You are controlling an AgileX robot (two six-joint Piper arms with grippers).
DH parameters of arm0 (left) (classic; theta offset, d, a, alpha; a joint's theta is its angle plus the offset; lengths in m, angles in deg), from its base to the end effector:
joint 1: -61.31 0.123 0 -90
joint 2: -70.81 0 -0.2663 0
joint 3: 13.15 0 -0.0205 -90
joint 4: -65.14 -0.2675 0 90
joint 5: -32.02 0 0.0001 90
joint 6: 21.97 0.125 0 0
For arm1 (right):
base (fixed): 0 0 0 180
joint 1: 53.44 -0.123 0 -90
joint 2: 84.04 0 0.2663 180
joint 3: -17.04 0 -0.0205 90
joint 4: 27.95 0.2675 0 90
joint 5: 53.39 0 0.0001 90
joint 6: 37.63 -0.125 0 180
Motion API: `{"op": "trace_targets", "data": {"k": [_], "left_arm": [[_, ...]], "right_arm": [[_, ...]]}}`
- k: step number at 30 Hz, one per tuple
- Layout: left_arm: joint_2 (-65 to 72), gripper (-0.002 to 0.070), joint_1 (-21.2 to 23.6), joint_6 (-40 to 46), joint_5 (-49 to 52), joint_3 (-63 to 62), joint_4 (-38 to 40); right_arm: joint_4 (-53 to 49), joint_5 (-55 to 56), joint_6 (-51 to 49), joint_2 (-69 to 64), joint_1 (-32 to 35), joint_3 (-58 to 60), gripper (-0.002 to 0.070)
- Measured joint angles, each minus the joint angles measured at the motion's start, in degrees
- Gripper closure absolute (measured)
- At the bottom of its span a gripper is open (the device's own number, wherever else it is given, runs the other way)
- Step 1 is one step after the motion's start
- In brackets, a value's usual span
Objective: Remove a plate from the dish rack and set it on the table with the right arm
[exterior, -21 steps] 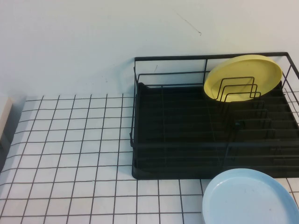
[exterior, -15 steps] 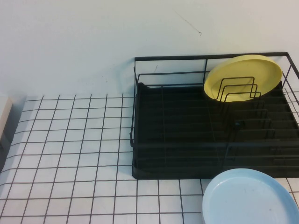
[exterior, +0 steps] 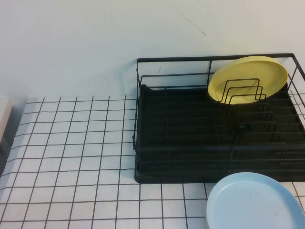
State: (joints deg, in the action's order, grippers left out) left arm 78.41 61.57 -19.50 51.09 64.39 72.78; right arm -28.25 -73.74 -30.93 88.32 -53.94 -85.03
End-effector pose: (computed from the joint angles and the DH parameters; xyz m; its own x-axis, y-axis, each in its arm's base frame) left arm 0.1220 -0.0049 0.1709 -0.2451 -0.0839 -0.9659 0.0173 0.9957 -0.0909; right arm 0.1214 0.0008 0.1651 -0.2714 -0.1239 -0.9545 -0.0403 0.9923 -0.1174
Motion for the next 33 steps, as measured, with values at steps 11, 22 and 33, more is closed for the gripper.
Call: {"op": "trace_targets", "data": {"k": [11,22,33], "left_arm": [[0.00,0.0678,0.00,0.00,0.00,0.00,0.00],[0.00,0.0678,0.00,0.00,0.00,0.00,0.00],[0.00,0.0678,0.00,-0.24,0.00,0.00,0.00]], "right_arm": [[0.00,0.00,0.00,0.00,0.00,0.00,0.0678],[-4.70,1.13,0.00,0.00,0.00,0.00,0.0678],[-6.07,37.01,-0.50,0.00,0.00,0.47,0.0678]]}}
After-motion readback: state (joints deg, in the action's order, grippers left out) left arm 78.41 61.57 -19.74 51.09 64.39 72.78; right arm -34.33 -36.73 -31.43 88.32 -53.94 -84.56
